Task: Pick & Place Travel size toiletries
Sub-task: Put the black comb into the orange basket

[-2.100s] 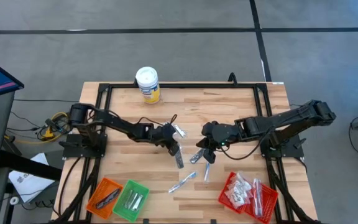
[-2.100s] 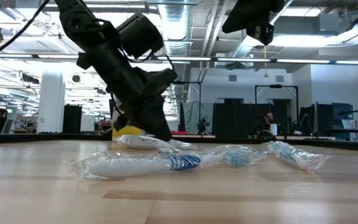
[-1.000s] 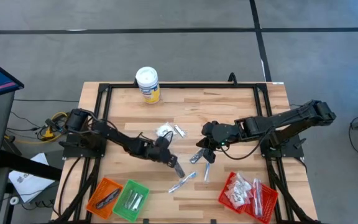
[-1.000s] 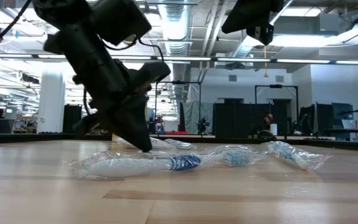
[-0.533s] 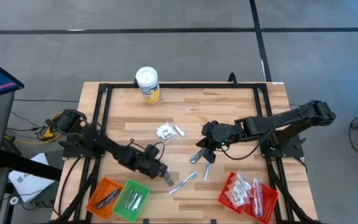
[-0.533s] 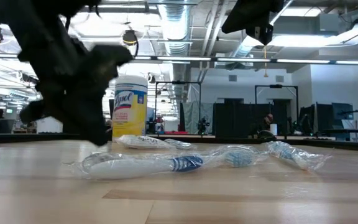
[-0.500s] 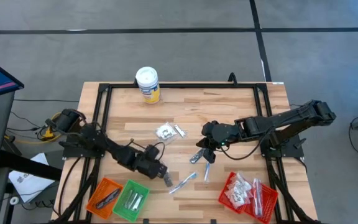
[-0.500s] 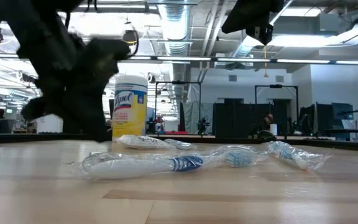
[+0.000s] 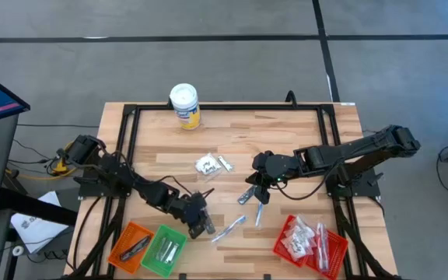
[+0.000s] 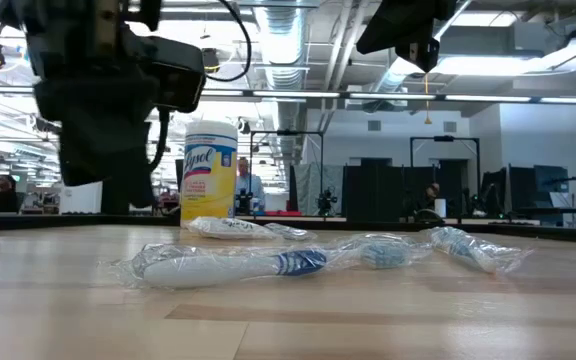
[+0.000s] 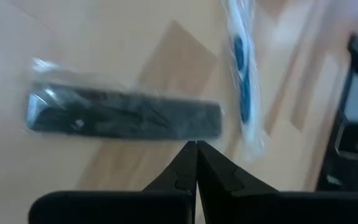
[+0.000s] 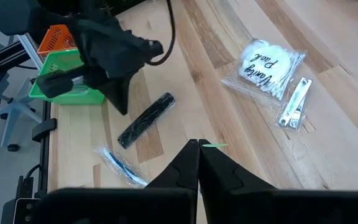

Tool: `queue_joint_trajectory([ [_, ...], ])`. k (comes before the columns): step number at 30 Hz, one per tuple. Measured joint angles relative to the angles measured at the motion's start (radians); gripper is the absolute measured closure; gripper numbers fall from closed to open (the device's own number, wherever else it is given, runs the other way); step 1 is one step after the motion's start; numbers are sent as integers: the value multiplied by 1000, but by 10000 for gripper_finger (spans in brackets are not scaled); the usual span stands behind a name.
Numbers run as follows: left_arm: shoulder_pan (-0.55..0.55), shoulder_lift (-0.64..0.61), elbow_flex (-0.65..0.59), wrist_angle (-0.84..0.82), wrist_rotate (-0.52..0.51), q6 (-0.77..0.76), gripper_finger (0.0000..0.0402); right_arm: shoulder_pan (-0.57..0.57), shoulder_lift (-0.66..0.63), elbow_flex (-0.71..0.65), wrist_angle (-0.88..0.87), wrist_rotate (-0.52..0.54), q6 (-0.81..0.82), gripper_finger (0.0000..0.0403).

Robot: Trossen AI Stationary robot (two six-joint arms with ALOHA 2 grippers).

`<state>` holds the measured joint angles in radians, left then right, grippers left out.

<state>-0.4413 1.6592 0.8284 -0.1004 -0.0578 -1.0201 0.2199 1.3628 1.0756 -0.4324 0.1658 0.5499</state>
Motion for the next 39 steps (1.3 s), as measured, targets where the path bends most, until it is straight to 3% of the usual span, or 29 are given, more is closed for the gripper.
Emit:
queue_joint_trajectory([
  [11,28,137,39,50,229,118,401,-21,0,0,-3,0,-2,403],
  [17,37,213,126,49,200,174,401,-17,0,0,-8,0,0,403],
  [39,234,214,127,18,90,168,402,-18,0,0,-8,0,1,403],
])
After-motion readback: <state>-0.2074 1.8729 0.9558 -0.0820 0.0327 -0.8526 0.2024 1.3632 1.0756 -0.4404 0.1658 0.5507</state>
